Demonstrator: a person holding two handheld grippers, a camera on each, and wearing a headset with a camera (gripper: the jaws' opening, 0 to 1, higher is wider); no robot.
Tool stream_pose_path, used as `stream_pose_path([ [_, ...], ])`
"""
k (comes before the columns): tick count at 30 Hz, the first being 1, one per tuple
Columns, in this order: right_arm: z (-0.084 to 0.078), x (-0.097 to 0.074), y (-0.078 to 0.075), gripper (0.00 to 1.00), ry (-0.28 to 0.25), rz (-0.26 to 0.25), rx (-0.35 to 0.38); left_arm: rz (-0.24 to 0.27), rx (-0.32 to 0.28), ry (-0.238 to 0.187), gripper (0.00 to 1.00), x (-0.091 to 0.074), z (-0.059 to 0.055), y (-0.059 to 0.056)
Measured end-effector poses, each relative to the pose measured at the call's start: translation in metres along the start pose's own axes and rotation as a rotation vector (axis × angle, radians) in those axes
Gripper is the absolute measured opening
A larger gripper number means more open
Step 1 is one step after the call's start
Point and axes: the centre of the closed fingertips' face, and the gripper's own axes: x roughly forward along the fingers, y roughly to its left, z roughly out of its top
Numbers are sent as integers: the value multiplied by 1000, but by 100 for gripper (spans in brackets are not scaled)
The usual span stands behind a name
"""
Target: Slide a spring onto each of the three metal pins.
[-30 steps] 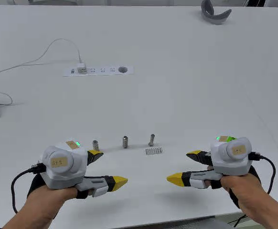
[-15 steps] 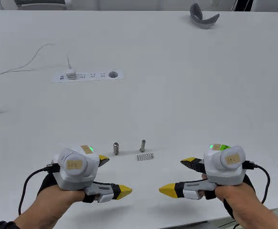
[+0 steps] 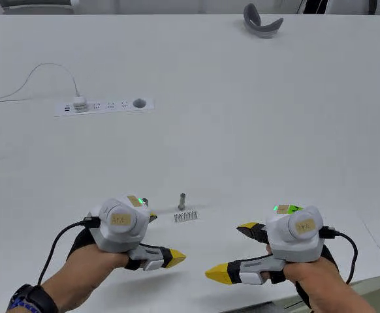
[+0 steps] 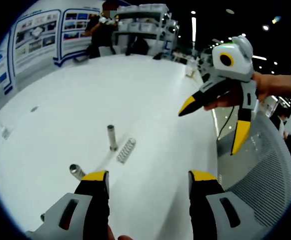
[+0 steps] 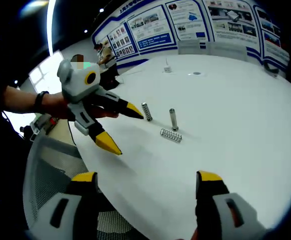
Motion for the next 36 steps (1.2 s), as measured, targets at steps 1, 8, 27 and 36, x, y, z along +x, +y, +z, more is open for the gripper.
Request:
stream_pose_path([
  [1,0,0,0,82,-1,0,1,1,2,1,65,3,1,1],
  [8,-4,-1,3,82,3,12,9,14,-17,10,60,27,5,12],
  [27,-10,-4,2,80,0,13,39,82,5,31,26,52,5,31],
  [36,-11,-5,3,79,3,13,41,100,-5,43,20,58,4,34],
])
